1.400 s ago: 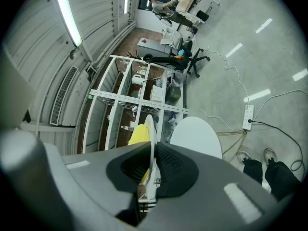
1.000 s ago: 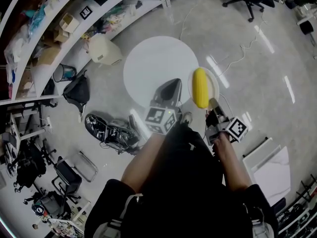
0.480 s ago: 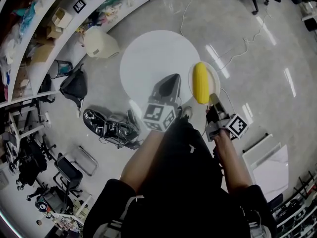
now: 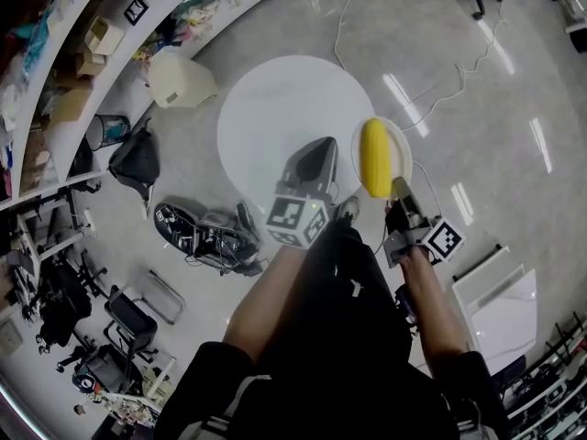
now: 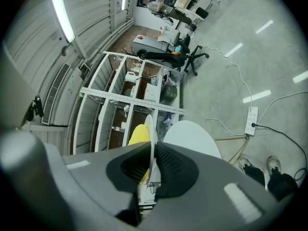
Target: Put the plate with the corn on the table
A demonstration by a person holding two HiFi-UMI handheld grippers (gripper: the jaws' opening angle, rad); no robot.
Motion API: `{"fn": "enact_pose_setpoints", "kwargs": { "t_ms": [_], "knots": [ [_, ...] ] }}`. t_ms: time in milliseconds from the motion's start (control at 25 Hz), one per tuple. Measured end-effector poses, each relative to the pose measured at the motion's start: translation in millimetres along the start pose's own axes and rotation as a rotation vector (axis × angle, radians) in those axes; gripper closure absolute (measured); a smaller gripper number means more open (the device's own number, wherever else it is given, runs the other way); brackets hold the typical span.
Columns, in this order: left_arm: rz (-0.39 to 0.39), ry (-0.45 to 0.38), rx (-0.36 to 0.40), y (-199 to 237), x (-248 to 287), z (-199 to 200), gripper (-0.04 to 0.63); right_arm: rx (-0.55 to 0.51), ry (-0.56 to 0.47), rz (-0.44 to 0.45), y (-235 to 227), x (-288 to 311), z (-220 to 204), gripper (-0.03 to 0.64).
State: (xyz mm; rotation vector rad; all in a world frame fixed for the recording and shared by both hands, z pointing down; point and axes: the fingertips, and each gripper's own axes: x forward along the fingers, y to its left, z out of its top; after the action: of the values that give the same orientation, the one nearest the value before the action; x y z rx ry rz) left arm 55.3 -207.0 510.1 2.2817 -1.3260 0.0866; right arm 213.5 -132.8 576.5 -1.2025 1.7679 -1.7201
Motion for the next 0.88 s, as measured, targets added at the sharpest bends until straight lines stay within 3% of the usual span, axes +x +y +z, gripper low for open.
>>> {"fn": "enact_pose_setpoints", "kwargs": {
  "t_ms": [880],
  "knots": [
    [-0.013, 0.028, -0.039, 32, 38, -24, 0.591, 0.000, 0.014, 0.023, -33, 47, 1, 0.581]
  ]
}}
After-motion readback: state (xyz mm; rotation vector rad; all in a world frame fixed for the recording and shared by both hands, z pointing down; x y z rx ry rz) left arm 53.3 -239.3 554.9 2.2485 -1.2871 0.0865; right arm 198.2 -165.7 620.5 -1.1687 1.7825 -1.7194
